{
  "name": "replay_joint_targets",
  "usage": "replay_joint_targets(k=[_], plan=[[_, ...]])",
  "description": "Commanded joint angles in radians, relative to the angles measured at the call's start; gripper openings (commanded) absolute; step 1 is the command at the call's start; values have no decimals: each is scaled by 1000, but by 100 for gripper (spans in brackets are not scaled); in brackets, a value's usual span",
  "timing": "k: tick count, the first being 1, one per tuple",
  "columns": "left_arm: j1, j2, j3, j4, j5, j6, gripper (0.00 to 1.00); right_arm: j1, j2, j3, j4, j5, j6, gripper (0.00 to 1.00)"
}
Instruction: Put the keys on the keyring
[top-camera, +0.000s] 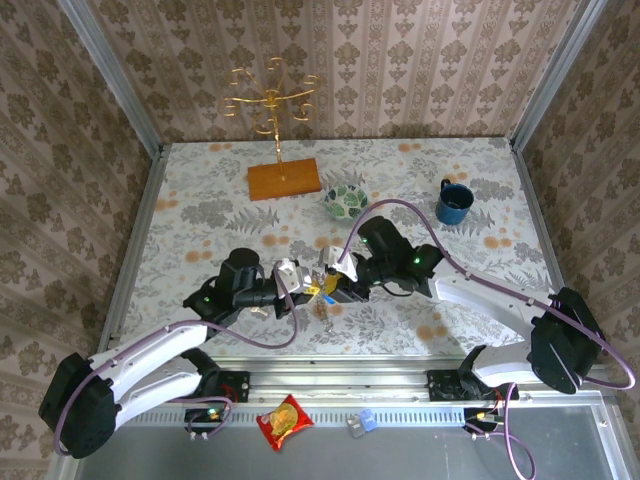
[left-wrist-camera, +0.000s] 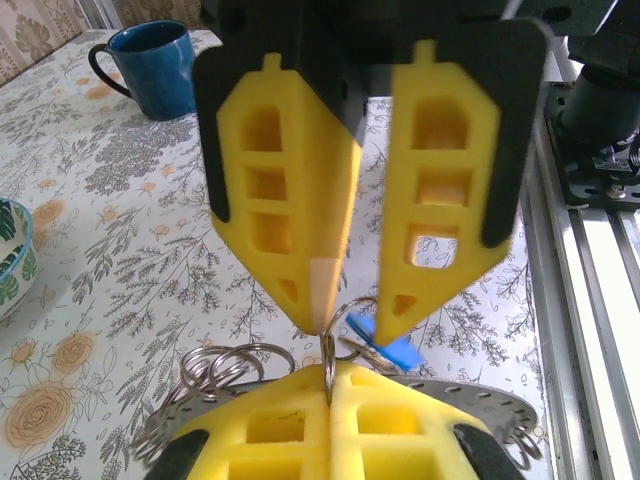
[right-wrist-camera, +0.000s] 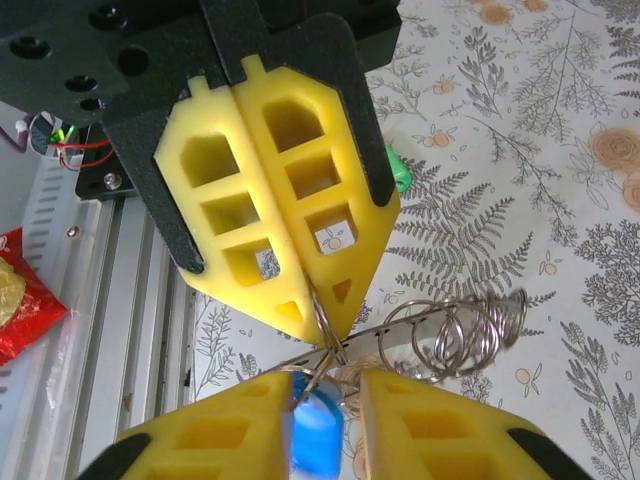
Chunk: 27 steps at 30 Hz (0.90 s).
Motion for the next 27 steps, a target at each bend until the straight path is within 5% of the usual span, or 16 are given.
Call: replay_joint_targets(k=[1,6,19,24,27], plan=[[-8,-22,-9,48,2,-4,0,-2,-26,-11,37,-14,39,17],[-13,-34,-19,53,-12,3,0,-5,-23,-10,14,-5,41,0],[-34,-54,-55,121,-18,-15,0,-14,39,-66,125,-64,103,0],[-33,-67,-83,166,-9,-61,0,-24,-42,-136,213,-45,92,33],[-31,-66,-106,217,22,-105,0,-26,-87,-194,284,-53,55,38]])
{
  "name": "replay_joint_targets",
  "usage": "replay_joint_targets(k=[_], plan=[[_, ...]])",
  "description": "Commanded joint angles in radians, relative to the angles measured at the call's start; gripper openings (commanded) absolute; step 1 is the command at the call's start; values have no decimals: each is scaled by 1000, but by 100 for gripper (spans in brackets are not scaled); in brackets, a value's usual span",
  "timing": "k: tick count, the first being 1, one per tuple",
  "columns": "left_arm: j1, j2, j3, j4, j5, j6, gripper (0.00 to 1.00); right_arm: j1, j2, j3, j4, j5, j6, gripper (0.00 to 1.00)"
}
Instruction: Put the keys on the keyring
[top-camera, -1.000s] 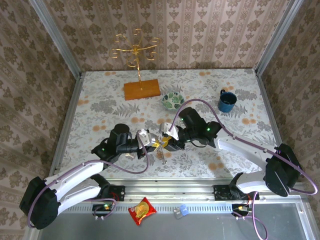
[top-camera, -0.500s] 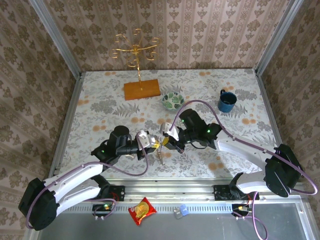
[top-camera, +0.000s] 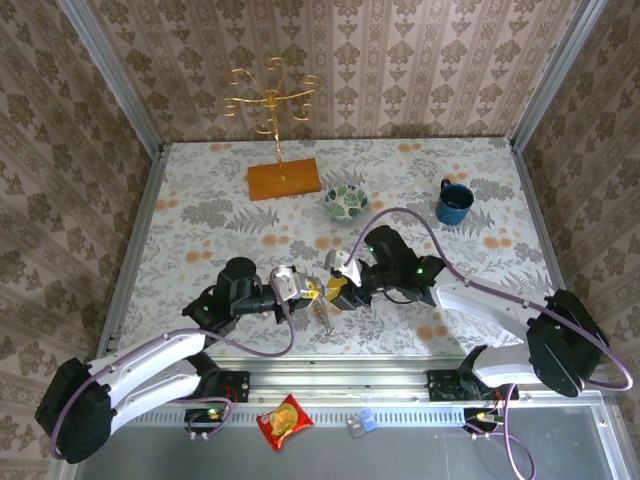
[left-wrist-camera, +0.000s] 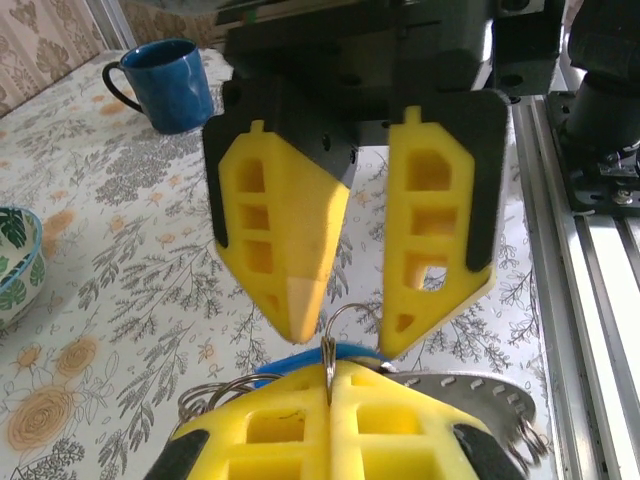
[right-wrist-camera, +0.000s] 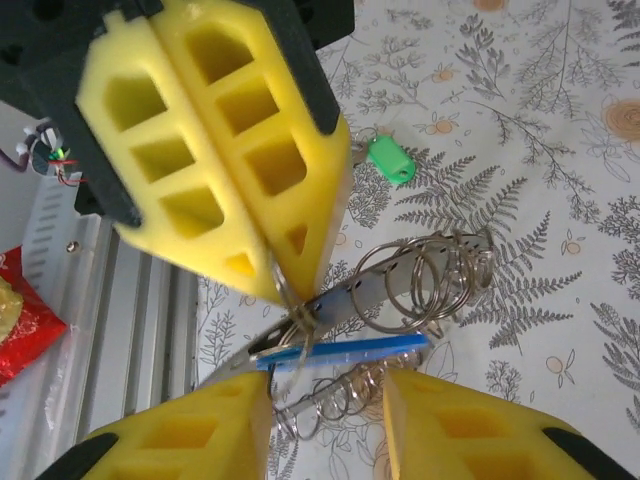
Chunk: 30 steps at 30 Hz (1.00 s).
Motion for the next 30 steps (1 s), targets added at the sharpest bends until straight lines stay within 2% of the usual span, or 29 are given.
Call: replay_joint_targets(k=[1,6,14,20,26,30], plan=[[-3,-15,-27,117,56,-73,0,-5,-61,-52,116,-23,-37,38],[-1,-12,-39,151,114,-101,0,-4,-78,-72,156,-50,-46,38],[-1,-10,-42,156,105,-92,0,-4,-54,-60,188,-119,-10,40],[-7,-19,-40,139,3,-51,0,-12,-106,-72,108,14,-26,40],[-16,-14,-28,117,-34,-8,0,-22,-186,-60,1,24,33,46],[-19,-9,-29,125,-31,-6,0,-7,-172,-38,33,11,116,46]])
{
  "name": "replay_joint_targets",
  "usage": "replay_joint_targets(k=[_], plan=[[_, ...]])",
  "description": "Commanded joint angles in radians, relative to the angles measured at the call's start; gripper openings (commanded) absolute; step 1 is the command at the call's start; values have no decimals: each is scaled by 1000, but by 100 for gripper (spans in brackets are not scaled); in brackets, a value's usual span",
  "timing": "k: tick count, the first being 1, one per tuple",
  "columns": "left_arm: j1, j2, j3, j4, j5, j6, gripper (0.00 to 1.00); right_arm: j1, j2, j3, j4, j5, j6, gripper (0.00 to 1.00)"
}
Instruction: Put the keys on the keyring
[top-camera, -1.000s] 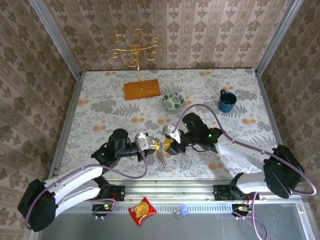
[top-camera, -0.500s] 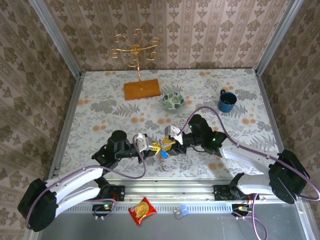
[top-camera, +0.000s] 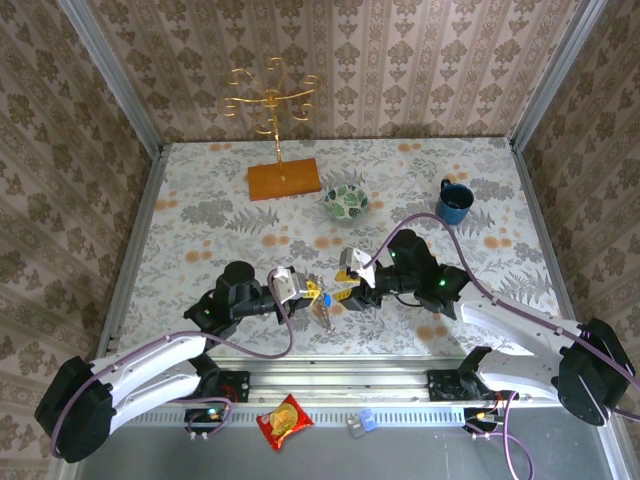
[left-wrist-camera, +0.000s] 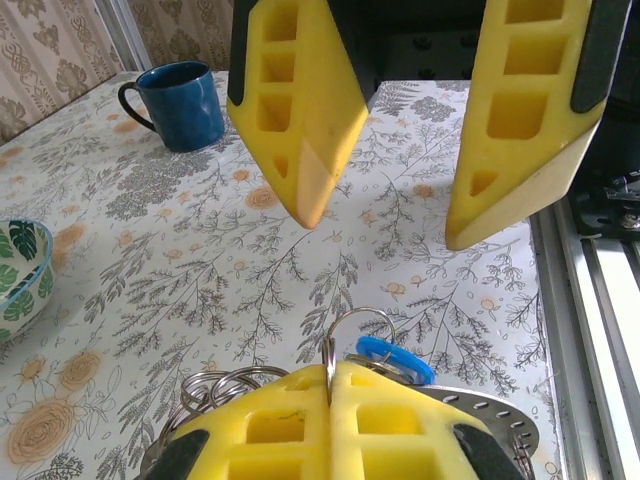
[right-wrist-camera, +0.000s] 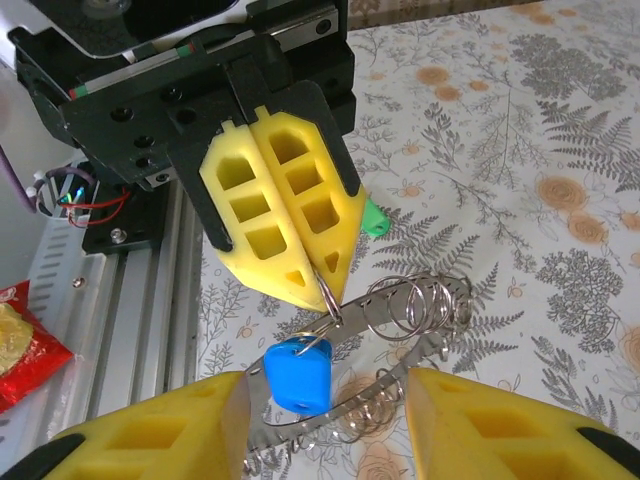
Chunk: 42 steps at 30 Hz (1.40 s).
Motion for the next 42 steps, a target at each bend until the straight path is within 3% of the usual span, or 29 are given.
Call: replay_joint_targets(k=[1,14,22,30,35,37,39,42], plan=[[-8,-8,10,28,-1,25,0,19,18,41,-9,1,78,46],[-10,-3,-3,60,54,-18,0,39,150,73,73,-24,70,38],[-9,6,-15,118,84,-55,0,38,181,74,82,-52,57,22],[-8,31,-32,189,145,-100,0,39,167,67,96,-79,42,22],[-7,67,-34,224,161,-125,0,39,171,76,78,-124,18,2],[-6,73,-35,222,151,-125,0,39,171,88,36,-121,-13,0],[-7,70,-33,200,120,-121,12,39,172,100,-10,-114,-47,0],[-8,57,-10,111,98,-75,21,39,175,133,-102,-101,-105,0]])
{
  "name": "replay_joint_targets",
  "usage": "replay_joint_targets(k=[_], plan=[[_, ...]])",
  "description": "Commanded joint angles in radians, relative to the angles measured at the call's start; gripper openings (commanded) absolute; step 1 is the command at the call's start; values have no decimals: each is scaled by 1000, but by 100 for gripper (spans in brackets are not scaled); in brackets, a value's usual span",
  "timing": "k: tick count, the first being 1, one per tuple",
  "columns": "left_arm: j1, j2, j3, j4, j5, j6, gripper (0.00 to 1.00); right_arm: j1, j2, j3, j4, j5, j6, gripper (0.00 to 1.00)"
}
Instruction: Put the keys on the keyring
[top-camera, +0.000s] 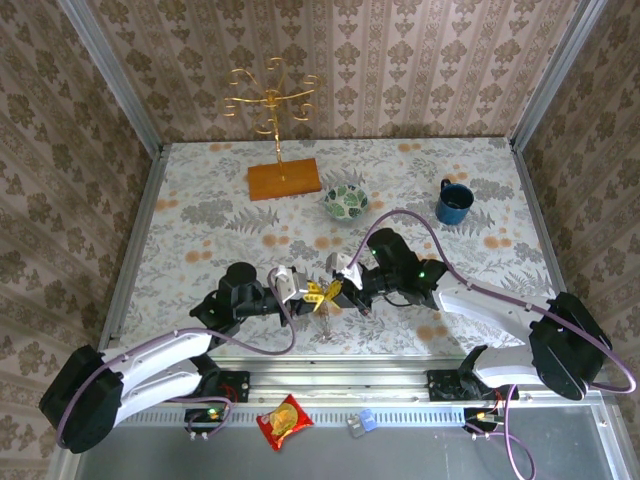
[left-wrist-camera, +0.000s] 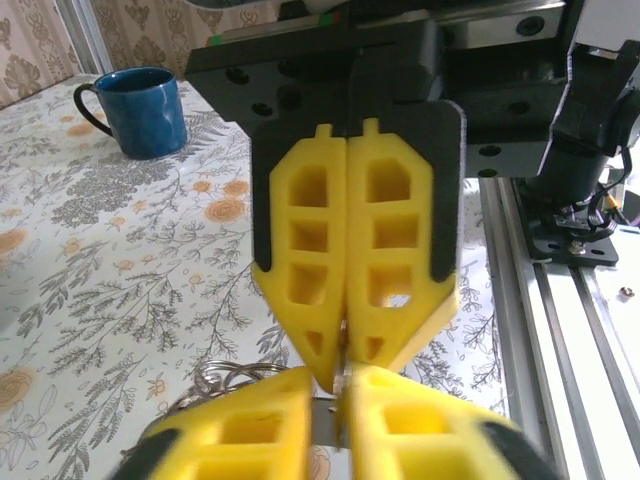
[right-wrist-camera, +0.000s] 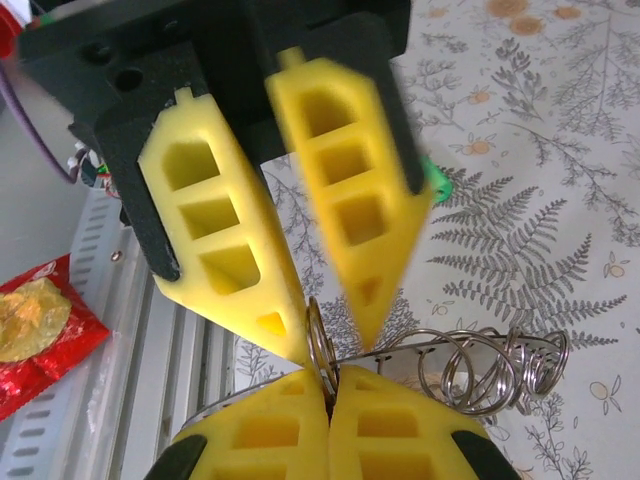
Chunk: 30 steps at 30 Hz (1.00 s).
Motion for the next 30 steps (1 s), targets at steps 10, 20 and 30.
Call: replay_joint_targets(k=[10,20,30], plan=[[-40,4,131,-278,-77,179,16,37,31,190,-261,-5,-197,0],[-52,27,158,-330,-111,244,0,42,18,193,-272,44,-160,0],[-53,-46,89,-249,-143,209,0,11,-23,48,-204,124,-82,11]])
